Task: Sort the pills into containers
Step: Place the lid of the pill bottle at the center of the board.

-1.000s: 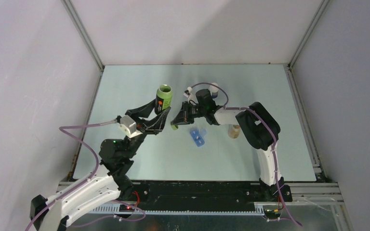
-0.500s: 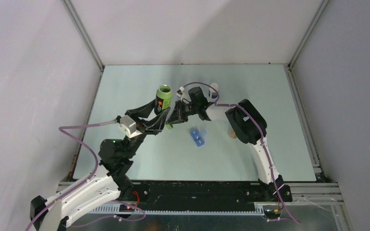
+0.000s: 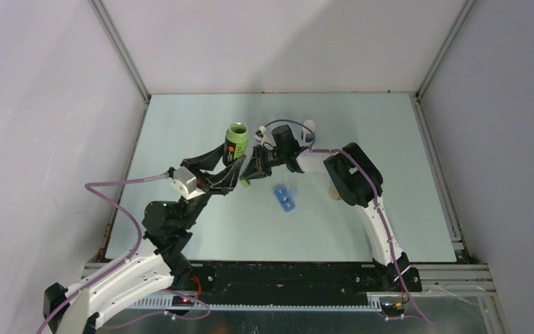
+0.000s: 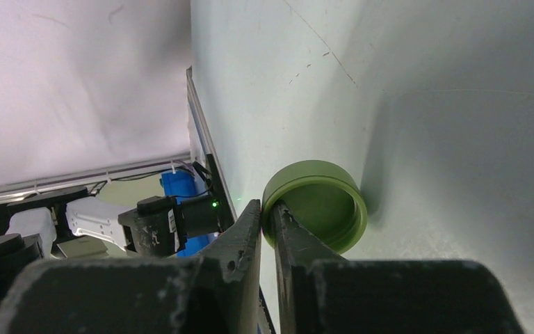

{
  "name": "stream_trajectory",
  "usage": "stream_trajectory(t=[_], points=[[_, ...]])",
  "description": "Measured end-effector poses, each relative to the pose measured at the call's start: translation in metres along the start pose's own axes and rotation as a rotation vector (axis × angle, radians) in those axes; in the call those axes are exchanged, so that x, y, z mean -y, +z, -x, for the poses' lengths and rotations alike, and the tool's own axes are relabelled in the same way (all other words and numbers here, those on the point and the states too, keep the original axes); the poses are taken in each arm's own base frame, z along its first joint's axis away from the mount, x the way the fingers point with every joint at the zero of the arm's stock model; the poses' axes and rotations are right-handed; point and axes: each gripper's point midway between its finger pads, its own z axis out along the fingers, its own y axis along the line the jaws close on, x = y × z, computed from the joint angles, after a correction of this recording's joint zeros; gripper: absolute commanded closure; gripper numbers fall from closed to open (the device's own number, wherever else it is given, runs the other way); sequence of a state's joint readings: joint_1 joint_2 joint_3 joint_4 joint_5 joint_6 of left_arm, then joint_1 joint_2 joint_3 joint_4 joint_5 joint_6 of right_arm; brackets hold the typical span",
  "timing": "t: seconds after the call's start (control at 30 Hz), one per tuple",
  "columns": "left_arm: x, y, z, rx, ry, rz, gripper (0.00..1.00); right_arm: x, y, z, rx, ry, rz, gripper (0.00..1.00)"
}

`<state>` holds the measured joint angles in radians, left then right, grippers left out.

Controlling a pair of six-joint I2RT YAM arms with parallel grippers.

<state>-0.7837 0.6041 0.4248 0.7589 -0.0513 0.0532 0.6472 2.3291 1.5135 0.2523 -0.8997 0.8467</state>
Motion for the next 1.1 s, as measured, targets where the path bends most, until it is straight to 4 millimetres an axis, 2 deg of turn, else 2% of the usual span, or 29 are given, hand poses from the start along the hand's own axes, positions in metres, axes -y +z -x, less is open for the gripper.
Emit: stream_trajectory(t=[0.13,0.87,0.93,1.1], points=[[0.0,0.0,-0.001,-0.003,0.0,0.0,1.0,0.002,-0.002,0.002,0.008,0.013,-0.004,0.76],[0.0,0.0,-0.006,-0.023,0.001,-0.002,1.0,0.012,-0.016,0.009,0.11,0.093,-0.016,0.72],[0.001,0.0,-0.004,-0.022,0.001,-0.003,1.0,0.012,-0.018,0.011,0.128,0.096,-0.027,0.69],[0.0,0.0,-0.003,-0.019,0.001,-0.003,1.0,0.018,-0.021,0.014,0.163,0.11,-0.05,0.47]])
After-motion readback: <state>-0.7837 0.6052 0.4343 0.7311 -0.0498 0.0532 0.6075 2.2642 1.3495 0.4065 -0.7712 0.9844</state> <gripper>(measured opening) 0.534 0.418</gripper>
